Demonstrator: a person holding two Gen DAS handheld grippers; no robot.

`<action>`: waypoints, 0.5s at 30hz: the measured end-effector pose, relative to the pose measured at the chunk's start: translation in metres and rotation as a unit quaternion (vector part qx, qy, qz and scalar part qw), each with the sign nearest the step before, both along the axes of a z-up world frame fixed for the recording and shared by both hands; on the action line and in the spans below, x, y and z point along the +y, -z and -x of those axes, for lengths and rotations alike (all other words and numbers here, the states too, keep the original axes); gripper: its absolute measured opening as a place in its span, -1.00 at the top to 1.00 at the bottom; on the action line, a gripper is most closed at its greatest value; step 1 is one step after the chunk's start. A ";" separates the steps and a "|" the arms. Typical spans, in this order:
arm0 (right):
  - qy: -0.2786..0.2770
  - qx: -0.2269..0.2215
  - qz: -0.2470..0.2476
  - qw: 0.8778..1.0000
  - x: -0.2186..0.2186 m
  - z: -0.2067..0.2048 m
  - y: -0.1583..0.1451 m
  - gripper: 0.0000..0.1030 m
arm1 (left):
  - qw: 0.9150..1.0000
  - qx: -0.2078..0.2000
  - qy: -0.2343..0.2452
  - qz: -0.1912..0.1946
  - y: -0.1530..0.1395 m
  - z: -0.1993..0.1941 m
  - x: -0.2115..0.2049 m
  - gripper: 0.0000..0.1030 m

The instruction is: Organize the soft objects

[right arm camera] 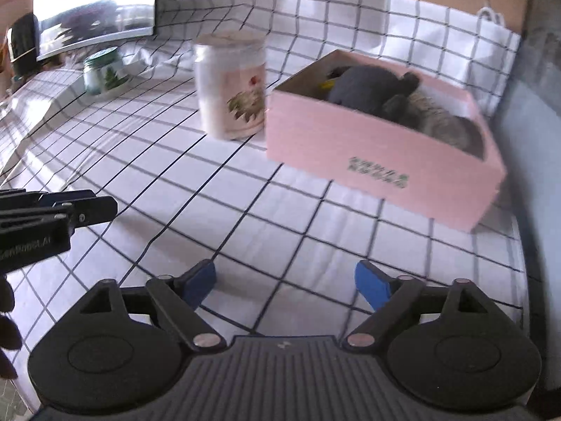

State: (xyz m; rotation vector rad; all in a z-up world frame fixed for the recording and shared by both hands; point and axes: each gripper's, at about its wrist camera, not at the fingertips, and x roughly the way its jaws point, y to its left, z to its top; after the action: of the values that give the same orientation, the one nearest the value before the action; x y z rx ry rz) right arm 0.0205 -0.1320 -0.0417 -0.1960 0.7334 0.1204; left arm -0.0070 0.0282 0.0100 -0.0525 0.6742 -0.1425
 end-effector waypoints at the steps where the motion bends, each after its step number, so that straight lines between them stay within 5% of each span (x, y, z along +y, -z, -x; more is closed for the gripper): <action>1: -0.001 -0.004 -0.002 1.000 -0.002 -0.001 0.002 -1.00 | 1.000 0.001 -0.003 -0.005 0.002 0.002 -0.003 0.46; 15: 0.001 -0.043 -0.020 0.999 -0.012 -0.011 0.009 -1.00 | 0.997 -0.025 -0.054 -0.050 0.015 0.017 -0.032 0.34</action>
State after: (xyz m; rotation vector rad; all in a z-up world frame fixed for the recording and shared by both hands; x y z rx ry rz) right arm 0.0316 -0.1441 -0.0502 -0.1607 0.6459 0.1237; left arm -0.0242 -0.0039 -0.0045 0.0108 0.6257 -0.0070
